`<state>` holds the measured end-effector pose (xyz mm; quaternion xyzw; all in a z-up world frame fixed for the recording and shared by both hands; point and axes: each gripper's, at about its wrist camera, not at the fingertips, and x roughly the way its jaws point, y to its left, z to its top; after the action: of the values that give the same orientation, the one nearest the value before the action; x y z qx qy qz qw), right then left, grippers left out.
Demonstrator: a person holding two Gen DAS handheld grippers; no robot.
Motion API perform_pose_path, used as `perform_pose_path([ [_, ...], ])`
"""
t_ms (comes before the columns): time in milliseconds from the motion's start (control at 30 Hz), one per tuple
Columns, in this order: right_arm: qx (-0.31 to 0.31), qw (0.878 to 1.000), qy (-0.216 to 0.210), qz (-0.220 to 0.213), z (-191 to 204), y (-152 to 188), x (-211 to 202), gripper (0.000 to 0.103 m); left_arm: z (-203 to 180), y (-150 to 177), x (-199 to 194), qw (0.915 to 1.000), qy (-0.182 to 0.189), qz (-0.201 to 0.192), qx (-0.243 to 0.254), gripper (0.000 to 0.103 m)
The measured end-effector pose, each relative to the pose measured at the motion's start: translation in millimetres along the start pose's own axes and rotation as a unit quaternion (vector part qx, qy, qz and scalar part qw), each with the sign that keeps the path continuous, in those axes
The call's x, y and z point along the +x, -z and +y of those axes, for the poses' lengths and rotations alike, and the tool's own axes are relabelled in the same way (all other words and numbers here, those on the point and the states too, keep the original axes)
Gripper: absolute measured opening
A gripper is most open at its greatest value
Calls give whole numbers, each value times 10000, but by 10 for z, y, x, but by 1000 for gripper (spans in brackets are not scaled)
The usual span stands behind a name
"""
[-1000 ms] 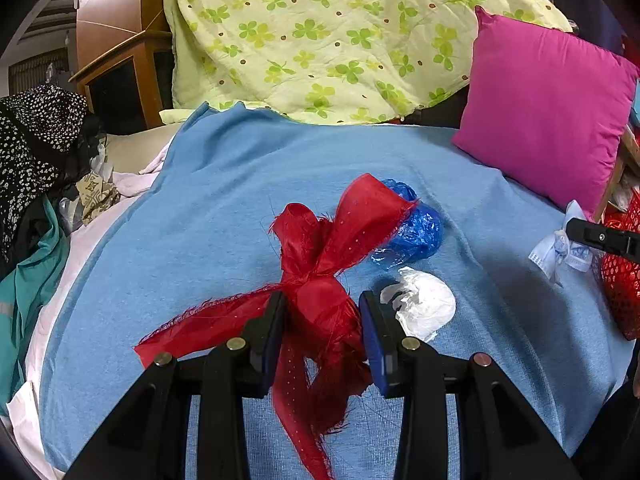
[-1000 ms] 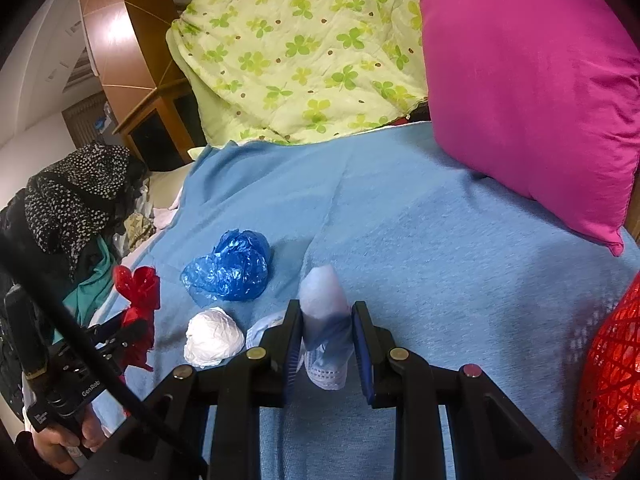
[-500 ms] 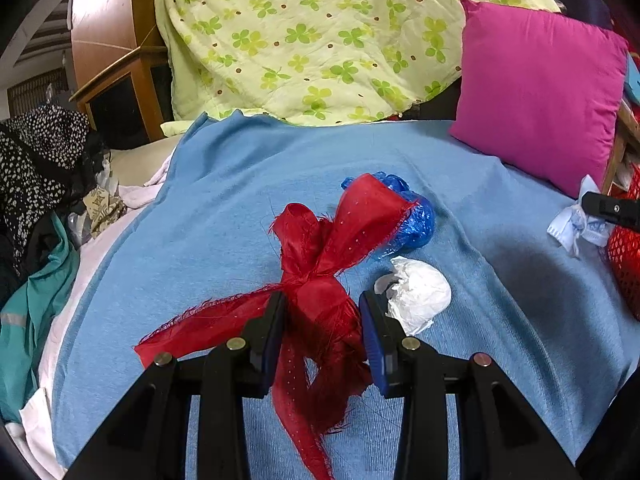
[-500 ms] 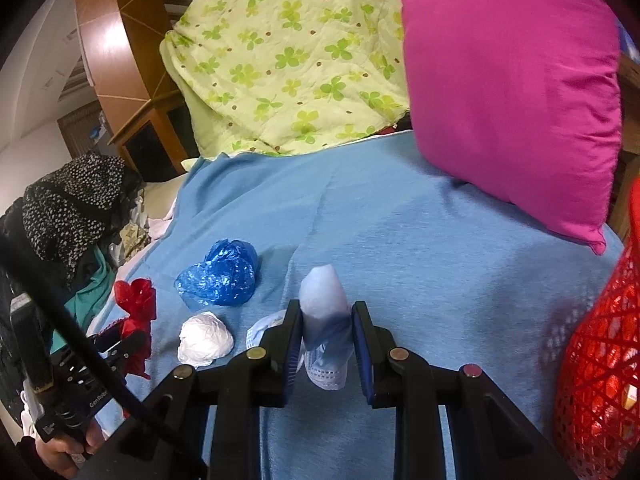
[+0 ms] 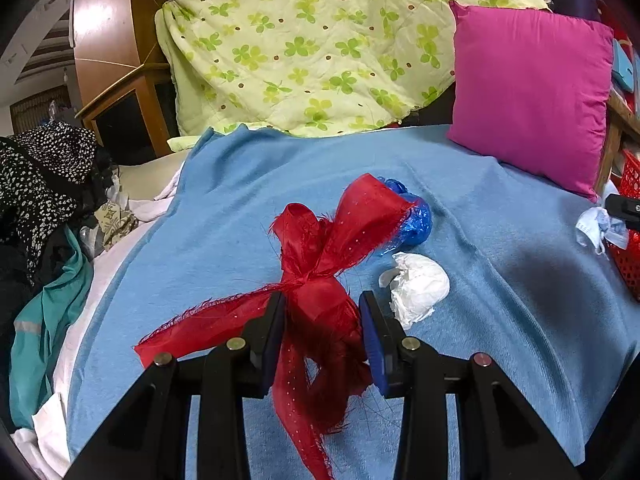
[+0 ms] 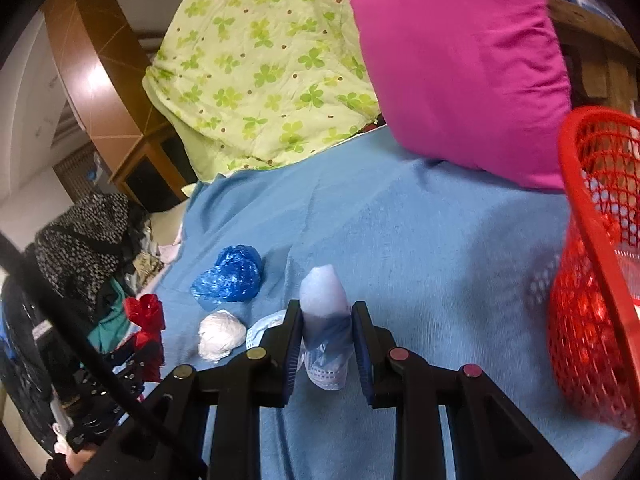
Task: Collect trash
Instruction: 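Hold the red ribbon and light blue tissue above the bed with both tools, then carry the red ribbon and light blue tissue over the red basket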
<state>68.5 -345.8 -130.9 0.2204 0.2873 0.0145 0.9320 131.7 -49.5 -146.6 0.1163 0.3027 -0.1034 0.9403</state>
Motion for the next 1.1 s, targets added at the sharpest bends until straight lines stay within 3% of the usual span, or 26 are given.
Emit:
perform_pose_path([
  [400,-126,9998,-116,-117,99,57,-105,27,-7,-17,-300,9996,-70,-163,-210,39],
  [633,-156,9987,-351,-320,188,154,-459,27,-118,-165,-589,9993,-5,-296,-230,39],
  [867,-301,9960,-429,-729,304,48,-939,27,-306,-376,-951,9983,16,-569,-145,39],
  [1100,-405,9880,-347,-1451,350,-99,-1536,27,-420,-549,-1200,9980,82,-585,-226,39],
])
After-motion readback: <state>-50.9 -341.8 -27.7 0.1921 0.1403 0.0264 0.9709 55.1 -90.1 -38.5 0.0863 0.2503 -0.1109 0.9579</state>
